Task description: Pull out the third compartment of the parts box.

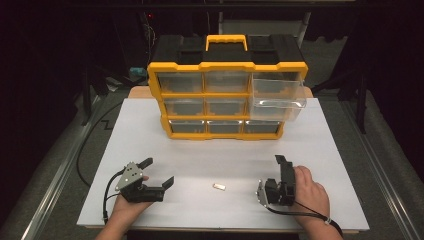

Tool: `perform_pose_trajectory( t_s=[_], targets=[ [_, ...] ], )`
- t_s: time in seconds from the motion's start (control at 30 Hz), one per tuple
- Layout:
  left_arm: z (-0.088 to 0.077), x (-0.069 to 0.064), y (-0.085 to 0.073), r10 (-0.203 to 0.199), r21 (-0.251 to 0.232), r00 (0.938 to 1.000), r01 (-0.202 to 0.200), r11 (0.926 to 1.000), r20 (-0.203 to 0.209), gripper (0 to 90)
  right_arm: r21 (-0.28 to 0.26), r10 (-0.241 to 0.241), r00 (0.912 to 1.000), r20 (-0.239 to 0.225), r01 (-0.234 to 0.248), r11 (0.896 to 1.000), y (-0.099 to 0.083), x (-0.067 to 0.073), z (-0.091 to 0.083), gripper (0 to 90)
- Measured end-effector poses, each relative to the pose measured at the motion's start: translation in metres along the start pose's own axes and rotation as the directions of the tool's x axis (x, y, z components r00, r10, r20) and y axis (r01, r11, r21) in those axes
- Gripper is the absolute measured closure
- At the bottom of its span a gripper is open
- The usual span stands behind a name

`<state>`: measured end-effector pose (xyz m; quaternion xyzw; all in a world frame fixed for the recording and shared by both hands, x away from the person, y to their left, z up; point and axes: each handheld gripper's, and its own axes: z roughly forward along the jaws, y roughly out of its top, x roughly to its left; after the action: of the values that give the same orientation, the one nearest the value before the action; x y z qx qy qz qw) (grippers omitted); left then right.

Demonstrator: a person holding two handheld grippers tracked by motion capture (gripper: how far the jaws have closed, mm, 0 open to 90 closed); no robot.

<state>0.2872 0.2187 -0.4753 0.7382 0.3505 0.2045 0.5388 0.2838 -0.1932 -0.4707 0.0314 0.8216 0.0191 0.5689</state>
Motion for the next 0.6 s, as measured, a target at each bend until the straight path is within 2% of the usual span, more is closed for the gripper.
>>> perform_pose_trajectory(
  t_s=[0.1, 0.17, 0.2, 0.3, 0.37, 0.47, 0.5, 0.53, 0.6],
  targets=[
    [0.001, 0.0, 0.0, -0.002, -0.001, 1.0, 0.002, 1.0, 0.0, 0.3, -0.013, 0.01, 0.9999, -0.002, -0.01, 1.0, 0.0, 0.0, -0.002, 0.0],
    [0.001, 0.0, 0.0, 0.002, 0.002, 1.0, -0.002, 1.0, 0.0, 0.3, -0.016, 0.01, 0.9998, 0.016, -0.009, 1.0, 0.001, 0.0, -0.004, 0.0],
    [0.001, 0.0, 0.0, 0.004, -0.001, 1.0, -0.004, 1.0, -0.006, 0.3, -0.018, 0.033, 0.9991, 0.025, -0.032, 0.999, 0.002, -0.001, -0.004, 0.0],
    [0.001, 0.001, 0.0, -0.002, -0.001, 1.0, 0.002, 1.0, -0.007, 0.3, -0.038, 0.054, 0.9983, 0.023, -0.053, 0.998, 0.002, -0.003, -0.004, 0.0],
    [0.001, 0.002, 0.001, -0.01, 0.022, 0.9999, 0.01, 0.9997, -0.011, 0.3, -0.045, 0.078, 0.9968, 0.019, -0.077, 0.996, 0.002, -0.004, -0.002, 0.0],
    [0.002, 0.005, 0.001, -0.023, 0.027, 0.9996, 0.023, 0.9994, -0.017, 0.3, -0.052, 0.178, 0.984, -0.006, -0.178, 0.983, 0.002, -0.009, -0.001, 0.0],
    [0.002, 0.006, 0.001, -0.022, 0.028, 0.9996, 0.023, 0.9994, -0.019, 0.3, -0.051, 0.232, 0.9723, -0.027, -0.233, 0.971, 0.002, -0.013, 0.001, 0.0],
    [0.003, 0.006, 0.0, -0.023, 0.029, 0.9995, 0.024, 0.9993, -0.022, 0.3, -0.052, 0.263, 0.9641, -0.041, -0.264, 0.963, 0.002, -0.013, 0.002, 0.0],
    [0.003, 0.007, 0.0, -0.026, 0.031, 0.9993, 0.027, 0.9991, -0.027, 0.3, -0.052, 0.272, 0.9609, -0.053, -0.274, 0.96, 0.003, -0.014, 0.004, 0.0]
  ],
)
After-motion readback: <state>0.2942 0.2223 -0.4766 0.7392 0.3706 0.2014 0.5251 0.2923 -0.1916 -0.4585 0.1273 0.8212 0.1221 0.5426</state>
